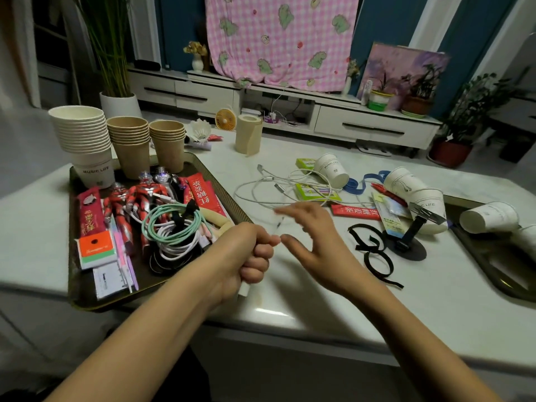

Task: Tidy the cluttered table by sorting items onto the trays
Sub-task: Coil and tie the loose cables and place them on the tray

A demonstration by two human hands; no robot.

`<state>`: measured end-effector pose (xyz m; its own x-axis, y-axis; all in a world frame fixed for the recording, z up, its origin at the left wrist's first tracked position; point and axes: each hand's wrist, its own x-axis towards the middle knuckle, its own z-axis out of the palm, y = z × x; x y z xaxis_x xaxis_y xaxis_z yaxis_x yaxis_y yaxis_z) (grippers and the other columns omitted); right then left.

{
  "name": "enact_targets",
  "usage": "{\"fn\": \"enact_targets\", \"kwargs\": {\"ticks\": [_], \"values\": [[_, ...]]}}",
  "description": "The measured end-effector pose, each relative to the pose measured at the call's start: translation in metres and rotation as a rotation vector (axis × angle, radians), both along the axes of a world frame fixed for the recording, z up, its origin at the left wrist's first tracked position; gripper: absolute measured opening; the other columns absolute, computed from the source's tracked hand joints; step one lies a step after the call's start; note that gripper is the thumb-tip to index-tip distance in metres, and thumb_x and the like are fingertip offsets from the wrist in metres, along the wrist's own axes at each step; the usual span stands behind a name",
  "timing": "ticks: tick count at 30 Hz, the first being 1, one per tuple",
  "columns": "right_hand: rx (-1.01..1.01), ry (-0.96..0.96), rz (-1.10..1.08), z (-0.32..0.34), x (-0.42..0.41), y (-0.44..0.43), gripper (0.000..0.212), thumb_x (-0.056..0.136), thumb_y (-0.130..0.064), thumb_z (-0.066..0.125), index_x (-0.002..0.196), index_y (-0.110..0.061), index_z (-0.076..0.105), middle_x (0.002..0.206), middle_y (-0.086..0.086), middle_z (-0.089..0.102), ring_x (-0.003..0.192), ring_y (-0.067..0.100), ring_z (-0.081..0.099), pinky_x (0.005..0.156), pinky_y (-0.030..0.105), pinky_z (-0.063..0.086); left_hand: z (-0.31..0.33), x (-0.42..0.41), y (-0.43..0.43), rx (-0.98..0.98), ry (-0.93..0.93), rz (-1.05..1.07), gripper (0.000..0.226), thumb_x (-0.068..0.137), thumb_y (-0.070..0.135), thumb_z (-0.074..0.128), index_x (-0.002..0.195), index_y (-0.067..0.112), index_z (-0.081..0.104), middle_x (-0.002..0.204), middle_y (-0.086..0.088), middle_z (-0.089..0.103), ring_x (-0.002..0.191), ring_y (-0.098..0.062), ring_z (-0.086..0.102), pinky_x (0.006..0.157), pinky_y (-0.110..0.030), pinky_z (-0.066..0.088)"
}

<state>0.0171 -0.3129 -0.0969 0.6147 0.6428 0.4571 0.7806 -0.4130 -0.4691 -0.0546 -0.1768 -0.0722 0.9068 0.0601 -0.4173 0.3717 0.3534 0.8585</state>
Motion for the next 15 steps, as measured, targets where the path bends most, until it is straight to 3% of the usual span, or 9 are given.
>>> {"fn": "enact_targets", "kwargs": {"ticks": [3, 7, 11, 15], "values": [[-0.020, -0.119, 0.032, -0.005, 0.005, 0.004, 0.016, 0.088, -0.008, 0.058, 0.101, -0.010, 0.067, 0.104, 0.006, 0.062, 0.101, 0.023, 0.053, 0.090, 0.033, 0.036, 0.006, -0.005, 0.000, -0.033, -0.016, -0.100, 0.028, 0.098, 0.016, 0.029, 0.078, 0.011, 0.047, 0.033, 0.009, 0.022, 0.025, -0.002, 0.013, 0.025, -0.012, 0.008], [-0.052, -0.218, -0.013, -0.007, 0.019, 0.002, 0.015, 0.086, -0.012, 0.056, 0.090, -0.002, 0.067, 0.087, 0.010, 0.068, 0.081, 0.033, 0.058, 0.075, 0.040, 0.043, 0.015, -0.016, 0.014, -0.108, -0.072, -0.192, 0.021, 0.095, 0.013, 0.037, 0.080, 0.009, 0.051, 0.037, 0.009, 0.023, 0.029, -0.002, 0.017, 0.030, -0.013, 0.007], [-0.059, -0.160, -0.116, -0.013, 0.045, -0.010, 0.009, 0.088, -0.002, 0.059, 0.086, 0.002, 0.067, 0.084, 0.014, 0.069, 0.079, 0.035, 0.058, 0.073, 0.034, 0.037, 0.034, -0.029, 0.034, -0.353, -0.239, -0.306, 0.015, 0.085, 0.010, 0.042, 0.074, 0.010, 0.053, 0.051, 0.007, 0.038, 0.038, -0.002, 0.025, 0.035, -0.012, 0.017], [-0.004, -0.101, -0.208, -0.014, 0.066, -0.019, 0.011, 0.090, -0.005, 0.057, 0.090, -0.001, 0.067, 0.087, 0.012, 0.069, 0.079, 0.030, 0.056, 0.065, 0.025, 0.030, 0.053, -0.038, 0.058, -0.714, -0.391, -0.299, 0.023, 0.091, 0.011, 0.033, 0.073, 0.005, 0.047, 0.061, 0.003, 0.030, 0.045, -0.005, 0.016, 0.042, -0.021, 0.012]]}}
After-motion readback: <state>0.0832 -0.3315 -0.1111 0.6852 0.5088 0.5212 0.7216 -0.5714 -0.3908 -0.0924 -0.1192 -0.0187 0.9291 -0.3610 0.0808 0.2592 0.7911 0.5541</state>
